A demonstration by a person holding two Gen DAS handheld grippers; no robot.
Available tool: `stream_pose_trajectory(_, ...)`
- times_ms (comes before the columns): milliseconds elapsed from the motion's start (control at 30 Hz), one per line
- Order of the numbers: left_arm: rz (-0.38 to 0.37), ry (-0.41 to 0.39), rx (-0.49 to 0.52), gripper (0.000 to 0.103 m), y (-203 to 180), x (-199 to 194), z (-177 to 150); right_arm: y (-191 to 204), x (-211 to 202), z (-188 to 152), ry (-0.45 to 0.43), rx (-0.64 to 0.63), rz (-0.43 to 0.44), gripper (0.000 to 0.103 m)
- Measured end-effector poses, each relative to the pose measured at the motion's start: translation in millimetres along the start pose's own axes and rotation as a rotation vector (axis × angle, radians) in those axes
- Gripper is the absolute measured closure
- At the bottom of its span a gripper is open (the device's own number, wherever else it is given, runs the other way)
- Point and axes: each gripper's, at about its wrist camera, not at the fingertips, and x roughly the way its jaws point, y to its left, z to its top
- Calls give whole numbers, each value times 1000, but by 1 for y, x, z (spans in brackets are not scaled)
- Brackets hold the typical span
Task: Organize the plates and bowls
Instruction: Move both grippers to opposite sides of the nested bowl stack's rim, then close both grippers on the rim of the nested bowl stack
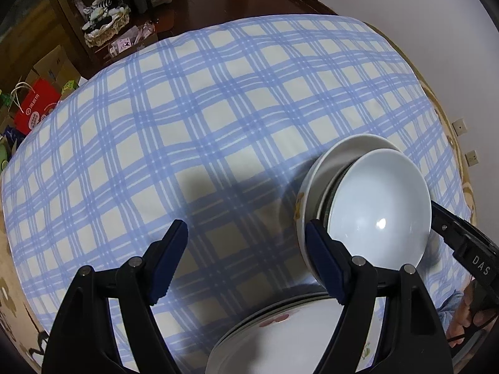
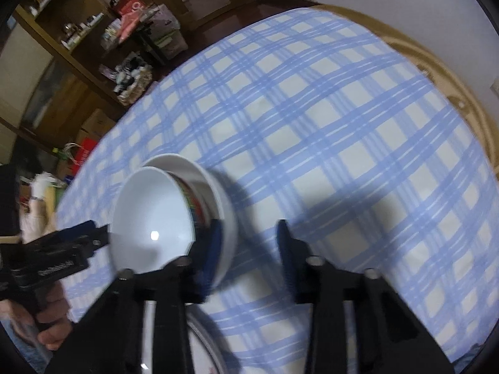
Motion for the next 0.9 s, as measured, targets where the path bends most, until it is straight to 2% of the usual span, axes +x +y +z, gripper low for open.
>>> stream_pose_trajectory(133,3,2,17,30,-2,-1,0,2,1,-1,4,6,28,81)
stream_pose_trajectory(233,-13,7,21,37,-3,-2,1,0,2,0,7,20,45,82)
stream_pose_trajectory(367,-65,21,11,54,-4,-1,2,2,2,-1,6,8,29,82)
stream_pose_trajectory(433,-91,27,1,65,-4,0,2,4,5,-1,13,-3,19,82)
stream_pose_trajectory(467,-122,34,-8,74,-4,2,2,5,5,-2,11,-4,14,82)
stream_pose_trajectory(600,-140,32,-4,84,-9,3,0,8,5,-2,12,-11,0,82)
stream_pose_trajectory(767,-132,44,-14,85,-12,9,0,15,5,-2,14,-40,-39,82)
stream_pose_trajectory(900,-109,30,-10,85,-15,9,-3,24,5,-3,3,-83,-79,86)
